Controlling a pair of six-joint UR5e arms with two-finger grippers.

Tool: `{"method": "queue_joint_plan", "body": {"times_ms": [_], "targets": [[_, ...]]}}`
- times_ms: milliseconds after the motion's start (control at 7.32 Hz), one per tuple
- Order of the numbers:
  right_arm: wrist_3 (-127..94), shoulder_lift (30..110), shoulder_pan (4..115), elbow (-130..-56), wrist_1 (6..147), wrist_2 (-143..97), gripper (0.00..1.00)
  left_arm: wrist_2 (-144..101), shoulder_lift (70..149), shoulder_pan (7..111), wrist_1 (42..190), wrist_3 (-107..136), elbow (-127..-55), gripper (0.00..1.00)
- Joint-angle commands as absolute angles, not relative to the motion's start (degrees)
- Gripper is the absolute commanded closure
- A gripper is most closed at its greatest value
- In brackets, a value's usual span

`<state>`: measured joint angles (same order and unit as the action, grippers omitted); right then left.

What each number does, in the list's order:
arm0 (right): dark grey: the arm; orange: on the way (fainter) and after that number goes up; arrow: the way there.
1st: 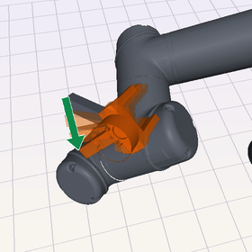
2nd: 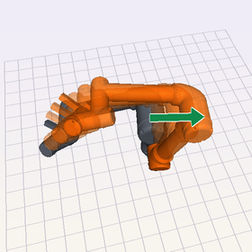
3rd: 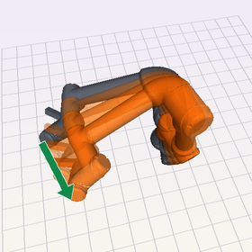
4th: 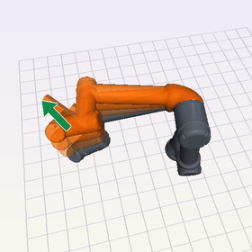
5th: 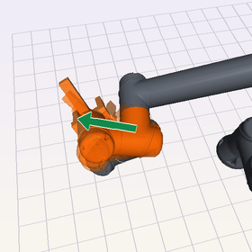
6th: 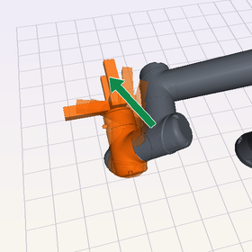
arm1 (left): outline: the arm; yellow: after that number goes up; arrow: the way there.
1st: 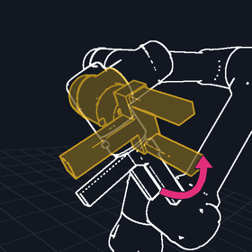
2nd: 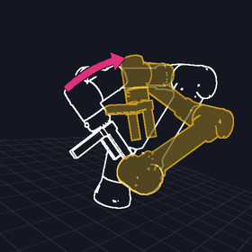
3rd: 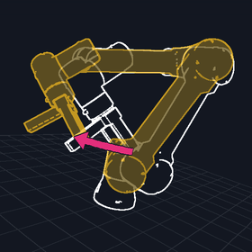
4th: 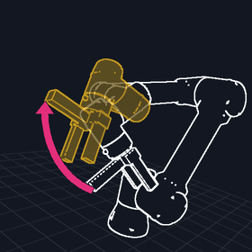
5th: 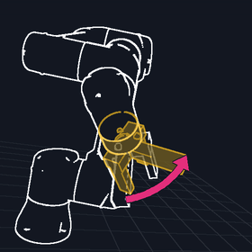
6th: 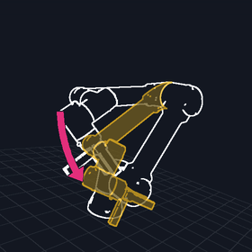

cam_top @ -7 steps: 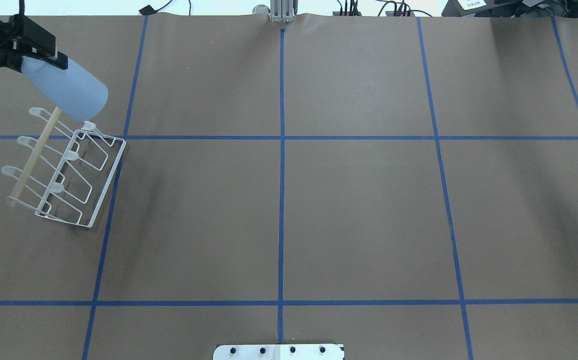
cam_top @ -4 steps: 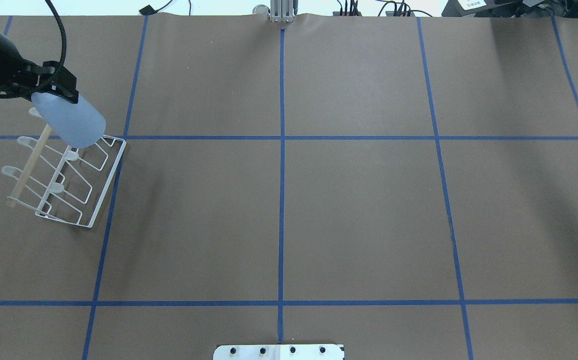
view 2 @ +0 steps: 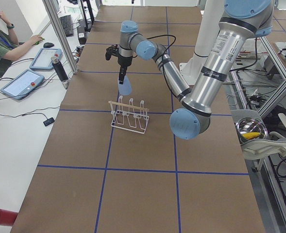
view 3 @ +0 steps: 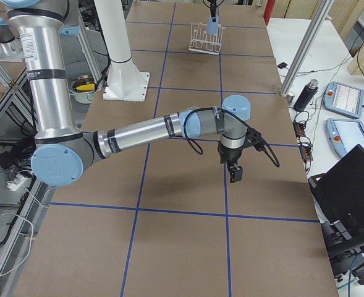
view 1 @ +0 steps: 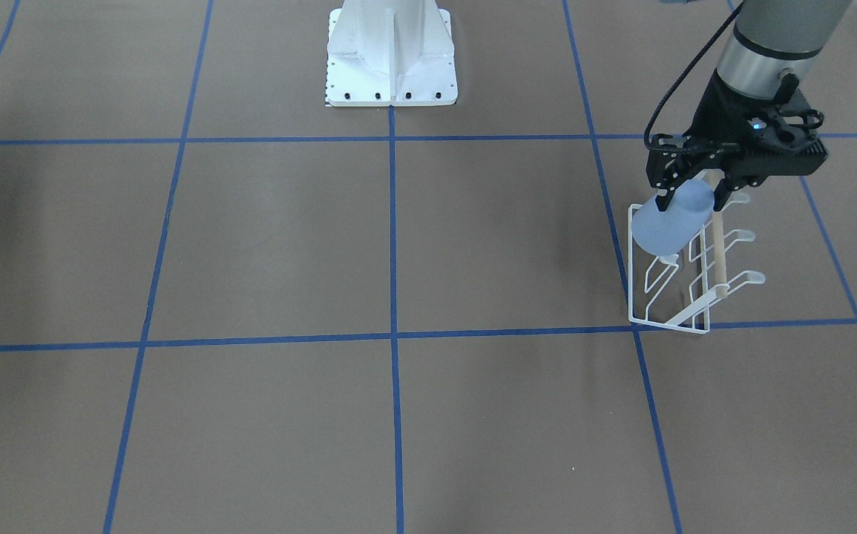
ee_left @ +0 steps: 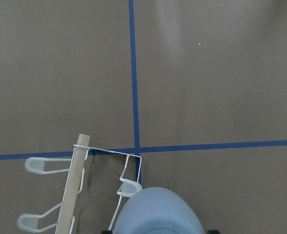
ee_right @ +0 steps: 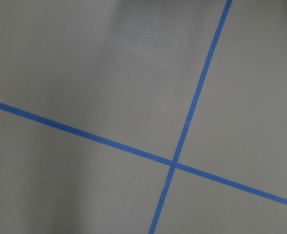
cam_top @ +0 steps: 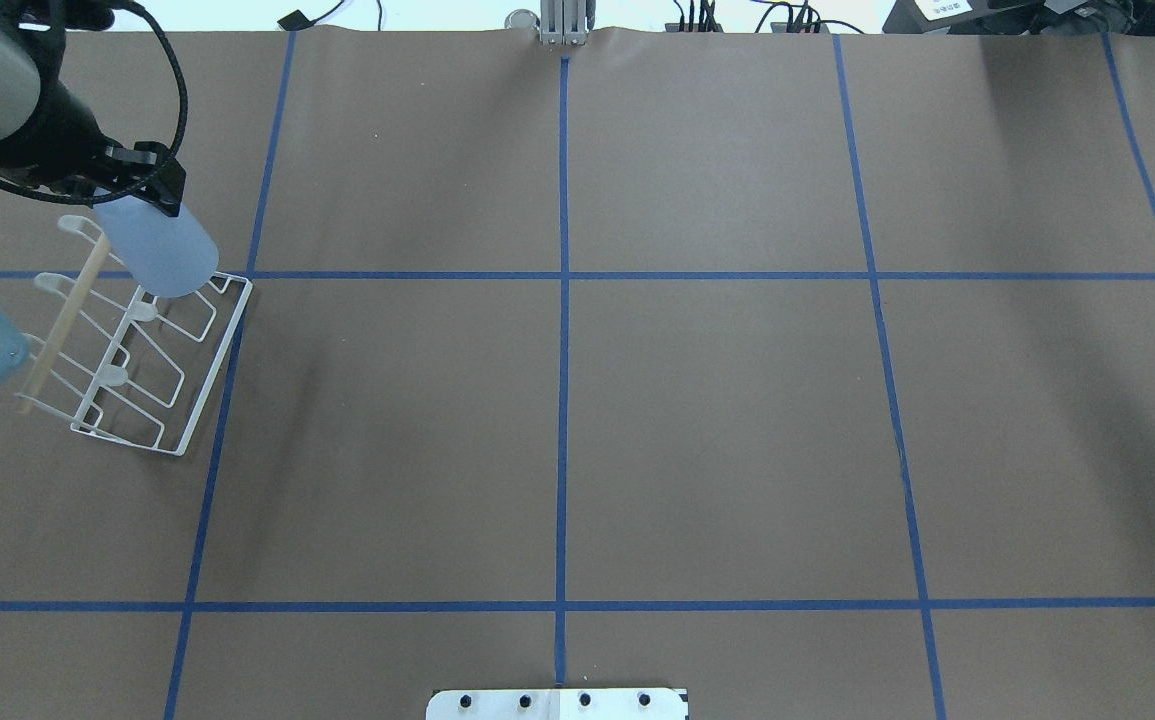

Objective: Hang cup on cup holder
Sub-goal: 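Lower the cup with the left gripper onto a rack hook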

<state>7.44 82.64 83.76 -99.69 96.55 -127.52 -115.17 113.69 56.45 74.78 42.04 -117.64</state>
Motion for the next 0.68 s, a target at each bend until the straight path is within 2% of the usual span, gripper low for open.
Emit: {"method": "queue_joint_plan", "body": {"times_ms": [0, 273, 547], "targets": [[7.3, 83.3, 83.8, -100.0, 96.2, -129.5, 0.0, -115.1, 114.1, 56.4, 76.1, 41.2, -114.9, 1.0], [7.4, 83.6, 83.8, -99.8, 96.1, -129.4, 0.0, -115.1, 114.0, 56.4, 80.8, 41.2, -111.2, 1.0], [7.4, 83.6, 83.8, -100.0, 96.1, -129.5, 0.0, -115.1, 113.6, 56.4, 81.2, 41.2, -110.6, 1.0]]}}
